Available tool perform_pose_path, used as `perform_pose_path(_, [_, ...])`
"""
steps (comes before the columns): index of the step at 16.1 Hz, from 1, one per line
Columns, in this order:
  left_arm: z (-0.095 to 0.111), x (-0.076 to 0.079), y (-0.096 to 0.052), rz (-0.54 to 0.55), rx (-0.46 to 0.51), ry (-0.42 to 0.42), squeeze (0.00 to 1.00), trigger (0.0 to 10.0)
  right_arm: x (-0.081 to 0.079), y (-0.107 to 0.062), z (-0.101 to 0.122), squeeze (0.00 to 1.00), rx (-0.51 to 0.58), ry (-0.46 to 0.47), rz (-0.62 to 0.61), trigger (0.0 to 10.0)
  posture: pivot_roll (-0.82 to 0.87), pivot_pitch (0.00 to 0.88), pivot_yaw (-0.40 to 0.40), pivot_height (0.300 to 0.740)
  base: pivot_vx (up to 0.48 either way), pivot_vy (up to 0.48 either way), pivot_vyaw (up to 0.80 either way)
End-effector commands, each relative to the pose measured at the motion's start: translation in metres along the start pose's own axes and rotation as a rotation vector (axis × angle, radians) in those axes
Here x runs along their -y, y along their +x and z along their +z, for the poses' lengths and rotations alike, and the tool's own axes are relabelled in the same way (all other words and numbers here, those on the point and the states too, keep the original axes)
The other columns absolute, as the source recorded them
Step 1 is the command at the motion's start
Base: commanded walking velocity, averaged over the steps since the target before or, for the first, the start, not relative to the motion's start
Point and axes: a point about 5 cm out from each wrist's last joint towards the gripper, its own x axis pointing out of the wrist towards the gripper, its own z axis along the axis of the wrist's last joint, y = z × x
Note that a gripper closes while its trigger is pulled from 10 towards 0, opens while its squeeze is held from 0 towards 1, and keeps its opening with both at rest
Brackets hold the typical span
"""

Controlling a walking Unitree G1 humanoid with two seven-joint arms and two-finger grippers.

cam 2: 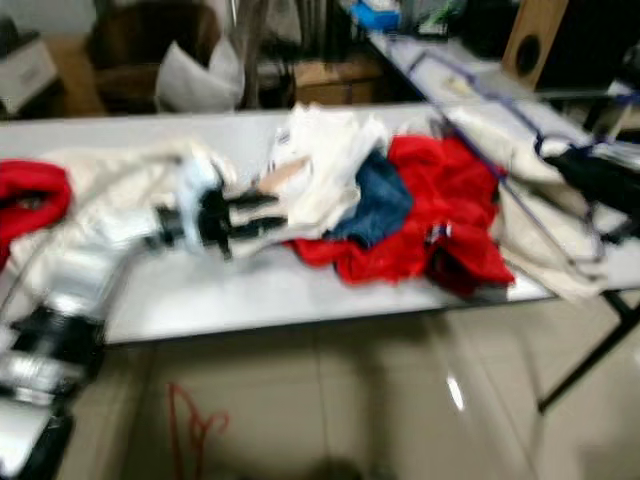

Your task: Hang hanger

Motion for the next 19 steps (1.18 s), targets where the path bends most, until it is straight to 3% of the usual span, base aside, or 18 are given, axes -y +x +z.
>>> perform_pose_path(1, [0.006, 0.006, -0.001, -0.051, -0.002, 0.003, 1.0, 10.0, -0.002, 0.004, 0.011, 0.0, 0.029, -0.032, -0.019, 10.0, -0.23, 0.0, 0.03, 0.71, 0.0, 0.0, 0.0])
perform_pose_path(3, [0.017, 0.02, -0.019, -0.131, -0.036, 0.009, 1.0, 10.0, -0.012, 0.02, 0.009, 0.0, 0.092, 0.047, -0.094, 10.0, -0.22, 0.0, 0.032, 0.71, 0.0, 0.0, 0.0])
perform_pose_path(4, [0.027, 0.022, -0.023, -0.093, 0.017, 0.0, 1.0, 10.0, -0.017, 0.029, 0.014, 0.0, 0.156, 0.079, -0.151, 10.0, -0.22, 0.0, 0.032, 0.71, 0.0, 0.0, 0.0])
perform_pose_path(5, [0.033, 0.009, -0.025, 0.119, 0.12, -0.016, 1.0, 10.0, -0.029, 0.041, 0.019, 0.0, 0.214, 0.142, -0.173, 10.0, -0.21, 0.0, 0.031, 0.71, 0.0, 0.0, 0.0])
perform_pose_path(6, [0.028, 0.0, -0.029, 0.337, 0.152, -0.047, 0.64, 10.0, -0.047, 0.053, 0.023, 0.0, 0.256, 0.202, -0.178, 10.0, -0.21, 0.0, 0.033, 0.71, 0.0, 0.0, 0.0])
perform_pose_path(7, [0.028, 0.0, -0.029, 0.337, 0.152, -0.047, 0.64, 10.0, -0.047, 0.053, 0.023, 0.0, 0.256, 0.202, -0.178, 10.0, -0.21, 0.0, 0.033, 0.71, 0.0, 0.0, 0.0])
perform_pose_path(8, [0.014, 0.001, -0.032, 0.487, 0.148, -0.082, 0.0, 10.0, -0.068, 0.066, 0.016, 0.0, 0.261, 0.265, -0.228, 10.0, -0.21, 0.0, 0.034, 0.71, 0.0, 0.0, 0.0])
perform_pose_path(9, [0.002, 0.002, -0.034, 0.564, 0.124, -0.116, 0.0, 10.0, -0.084, 0.071, 0.007, 0.0, 0.257, 0.337, -0.228, 10.0, -0.2, 0.0, 0.036, 0.71, 0.0, 0.0, 0.0])
perform_pose_path(11, [-0.016, 0.015, -0.033, 0.642, 0.051, -0.139, 0.0, 10.0, -0.121, 0.081, -0.024, 0.0, 0.149, 0.305, -0.274, 10.0, -0.2, 0.0, 0.038, 0.71, 0.0, 0.0, 0.0])
perform_pose_path(13, [-0.017, 0.016, -0.031, 0.672, 0.044, -0.157, 0.0, 10.0, -0.126, 0.081, -0.032, 0.0, 0.132, 0.299, -0.336, 10.0, -0.2, 0.0, 0.048, 0.71, 0.0, 0.0, 0.0])
perform_pose_path(14, [-0.024, 0.02, -0.031, 0.713, 0.03, -0.182, 0.0, 10.0, -0.131, 0.077, -0.041, 0.0, 0.108, 0.383, -0.392, 10.0, -0.2, 0.0, 0.068, 0.71, 0.0, 0.244, 0.0])
perform_pose_path(16, [-0.033, 0.028, -0.027, 0.724, -0.007, -0.194, 0.0, 10.0, -0.135, 0.07, -0.054, 0.0, 0.073, 0.433, -0.433, 10.0, -0.19, 0.0, 0.063, 0.71, 0.0, 0.302, 0.0])
perform_pose_path(19, [-0.038, 0.039, -0.023, 0.711, -0.033, -0.204, 0.0, 10.0, -0.142, 0.07, -0.062, 0.0, 0.037, 0.418, -0.454, 10.0, -0.2, 0.0, 0.047, 0.71, 0.0, 0.329, 0.0])
